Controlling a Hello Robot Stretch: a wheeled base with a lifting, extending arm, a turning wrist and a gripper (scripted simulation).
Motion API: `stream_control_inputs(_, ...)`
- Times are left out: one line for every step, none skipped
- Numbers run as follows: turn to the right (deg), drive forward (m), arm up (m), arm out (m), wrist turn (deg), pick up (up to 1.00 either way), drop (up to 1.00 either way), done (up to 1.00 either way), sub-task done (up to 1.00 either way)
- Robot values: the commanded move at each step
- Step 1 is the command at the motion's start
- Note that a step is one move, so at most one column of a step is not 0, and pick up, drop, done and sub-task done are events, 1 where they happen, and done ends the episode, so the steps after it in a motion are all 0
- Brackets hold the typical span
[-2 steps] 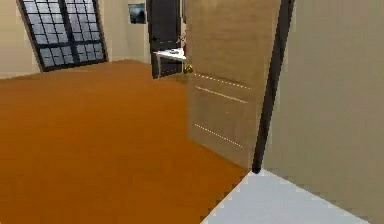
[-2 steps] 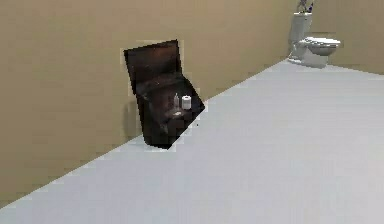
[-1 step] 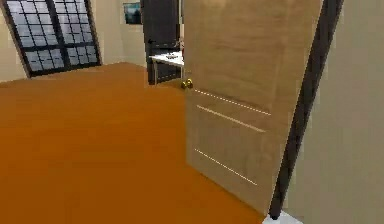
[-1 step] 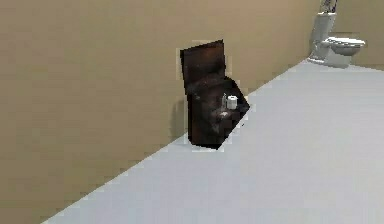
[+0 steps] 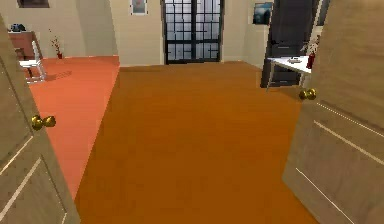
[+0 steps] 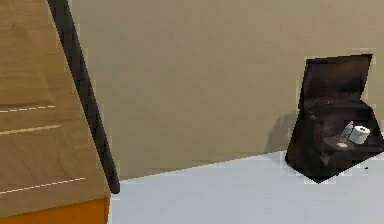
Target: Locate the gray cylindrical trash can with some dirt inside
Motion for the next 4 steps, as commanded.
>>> stream_control_inputs(-3.0, 0.0, 0.0, 0.0, 0.0, 0.0, 0.0, 0.0, 0.0)
stream_control_inputs(0.0, 1.0, 0.0, 0.0, 0.0, 0.0, 0.0, 0.0, 0.0)
stream_control_inputs(0.0, 0.6, 0.0, 0.0, 0.0, 0.0, 0.0, 0.0, 0.0)
stream_control_inputs(21.0, 0.0, 0.0, 0.0, 0.0, 0.0, 0.0, 0.0, 0.0)
